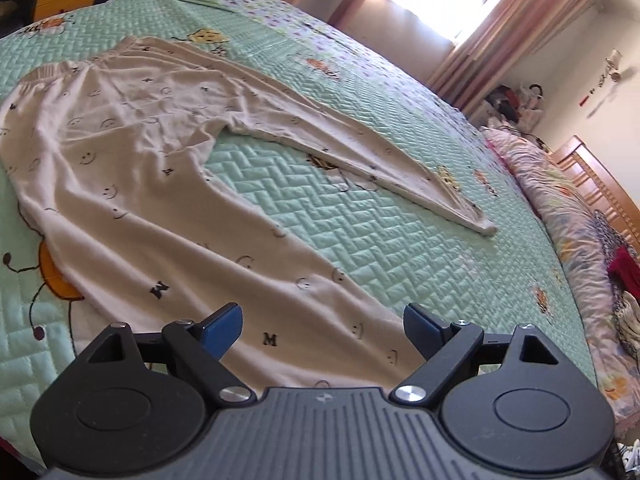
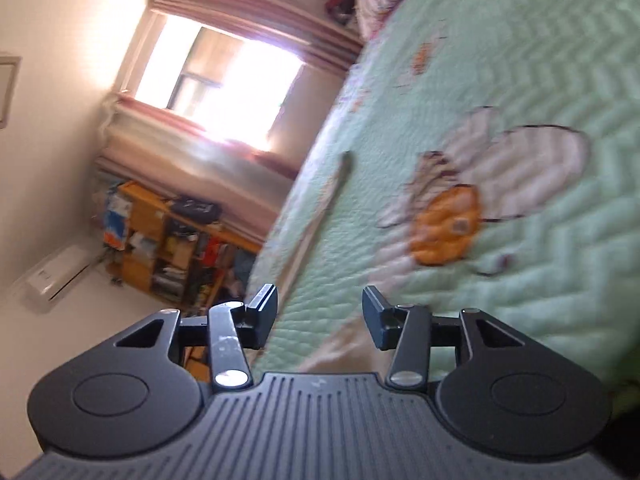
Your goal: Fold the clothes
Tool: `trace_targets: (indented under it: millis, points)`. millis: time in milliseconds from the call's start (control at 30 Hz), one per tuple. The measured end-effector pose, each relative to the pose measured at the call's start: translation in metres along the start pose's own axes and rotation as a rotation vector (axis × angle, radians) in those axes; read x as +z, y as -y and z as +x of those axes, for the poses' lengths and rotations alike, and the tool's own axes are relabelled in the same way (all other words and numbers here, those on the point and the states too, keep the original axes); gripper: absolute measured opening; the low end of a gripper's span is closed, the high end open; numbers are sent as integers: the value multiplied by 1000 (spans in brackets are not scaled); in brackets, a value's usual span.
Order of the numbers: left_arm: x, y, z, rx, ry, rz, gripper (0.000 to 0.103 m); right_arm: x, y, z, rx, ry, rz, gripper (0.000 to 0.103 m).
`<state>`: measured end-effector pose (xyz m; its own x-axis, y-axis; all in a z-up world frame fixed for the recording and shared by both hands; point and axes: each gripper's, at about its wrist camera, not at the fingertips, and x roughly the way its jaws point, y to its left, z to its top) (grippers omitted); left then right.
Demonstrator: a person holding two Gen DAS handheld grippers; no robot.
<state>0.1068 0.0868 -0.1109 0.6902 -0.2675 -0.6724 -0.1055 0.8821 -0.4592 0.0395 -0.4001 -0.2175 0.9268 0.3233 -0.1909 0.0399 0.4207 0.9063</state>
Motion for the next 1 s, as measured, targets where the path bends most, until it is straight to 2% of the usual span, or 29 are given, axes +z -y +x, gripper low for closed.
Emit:
trace_targets:
  millis: [67, 133, 233, 367, 533, 633, 700, 767, 867, 933, 1000]
  points:
    - [-4, 2, 3, 13, -21, 32, 89, 2, 18, -12, -25, -10, 4, 50]
    - [-10, 5, 8, 40, -61, 84, 89, -5, 21, -5, -75, -41, -22, 50]
    - [-20, 0, 12, 39, -108, 101, 89, -9, 16, 0, -119, -71, -70, 52]
    - [-18, -25, -2, 9, -57, 11, 89, -11, 10, 6, -122, -110, -104, 59]
    - [-4, -70, -36, -3, 115, -174, 89, -7, 10, -6, -117, -110, -115, 59]
    - [1, -96, -47, -87, 137, -297, 89, -8, 10, -7, -129, -107, -129, 59]
    - [2, -104, -49, -170, 133, -334, 89, -8, 9, -5, -129, -105, -130, 59]
    - [5, -98, -48, -226, 135, -308, 89, -7, 9, -6, -122, -100, -132, 60]
    - [10, -68, -26, -239, 102, -167, 89, -9, 6, -6, -125, -95, -147, 60]
    - [5, -52, -4, -246, 24, -122, 89, -11, -3, -8, -141, -78, -183, 60]
    - [-1, -37, 19, -256, -60, -82, 89, -14, -22, -10, -126, -65, -275, 60]
